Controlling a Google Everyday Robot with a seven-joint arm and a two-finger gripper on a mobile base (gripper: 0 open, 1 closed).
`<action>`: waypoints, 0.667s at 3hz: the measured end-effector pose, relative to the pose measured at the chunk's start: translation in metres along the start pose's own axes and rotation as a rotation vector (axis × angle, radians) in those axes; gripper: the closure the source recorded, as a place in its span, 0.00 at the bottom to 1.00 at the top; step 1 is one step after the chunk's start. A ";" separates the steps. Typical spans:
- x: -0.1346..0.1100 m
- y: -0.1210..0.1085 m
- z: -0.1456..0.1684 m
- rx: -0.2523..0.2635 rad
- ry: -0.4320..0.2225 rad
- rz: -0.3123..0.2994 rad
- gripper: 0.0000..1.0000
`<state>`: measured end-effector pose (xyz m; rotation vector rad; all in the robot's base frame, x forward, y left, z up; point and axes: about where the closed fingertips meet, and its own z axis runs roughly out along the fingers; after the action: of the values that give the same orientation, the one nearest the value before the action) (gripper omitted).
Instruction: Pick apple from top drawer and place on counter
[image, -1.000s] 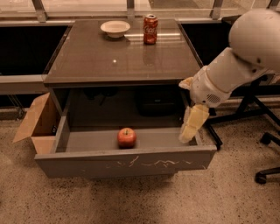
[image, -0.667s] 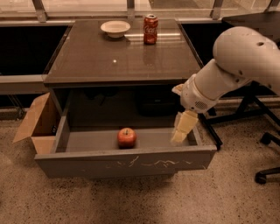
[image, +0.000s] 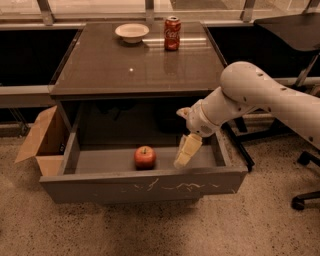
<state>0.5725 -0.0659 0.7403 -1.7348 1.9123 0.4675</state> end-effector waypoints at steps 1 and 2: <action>0.000 0.000 0.000 0.000 0.000 0.000 0.00; -0.003 -0.009 0.017 -0.014 -0.034 -0.024 0.00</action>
Offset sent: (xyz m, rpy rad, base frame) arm 0.0305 0.0242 -0.0248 0.0803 -0.0219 0.0708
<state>0.5840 -0.0550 0.7296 -1.7453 1.8669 0.4997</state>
